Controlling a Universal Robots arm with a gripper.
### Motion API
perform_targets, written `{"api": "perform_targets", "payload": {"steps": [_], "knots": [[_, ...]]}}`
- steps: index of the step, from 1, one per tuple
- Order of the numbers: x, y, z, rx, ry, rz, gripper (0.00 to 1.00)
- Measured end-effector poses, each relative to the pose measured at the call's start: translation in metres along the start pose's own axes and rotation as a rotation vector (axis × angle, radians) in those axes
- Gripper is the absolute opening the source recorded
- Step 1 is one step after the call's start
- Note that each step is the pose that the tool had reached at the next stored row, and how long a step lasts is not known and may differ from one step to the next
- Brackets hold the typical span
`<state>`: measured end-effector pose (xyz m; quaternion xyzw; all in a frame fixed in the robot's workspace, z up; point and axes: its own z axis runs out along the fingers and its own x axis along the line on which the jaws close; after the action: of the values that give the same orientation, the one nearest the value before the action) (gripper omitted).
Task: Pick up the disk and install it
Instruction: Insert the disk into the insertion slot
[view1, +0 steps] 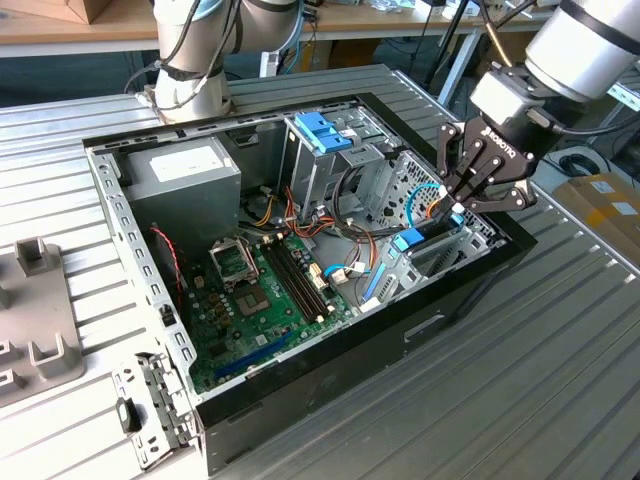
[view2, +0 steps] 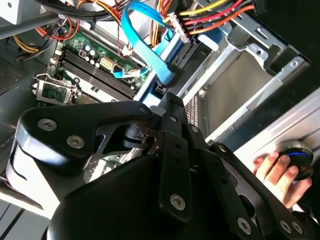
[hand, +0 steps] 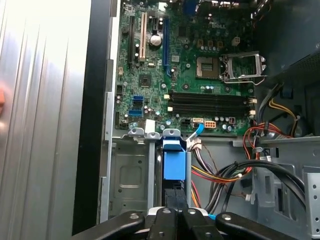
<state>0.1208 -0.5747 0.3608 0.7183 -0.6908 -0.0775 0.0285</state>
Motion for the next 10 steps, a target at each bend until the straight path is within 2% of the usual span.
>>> {"api": "perform_targets", "payload": {"steps": [10], "knots": [[-0.0022, -0.0062, 0.0208, -0.0065, -0.0003, 0.0, 0.1]]}}
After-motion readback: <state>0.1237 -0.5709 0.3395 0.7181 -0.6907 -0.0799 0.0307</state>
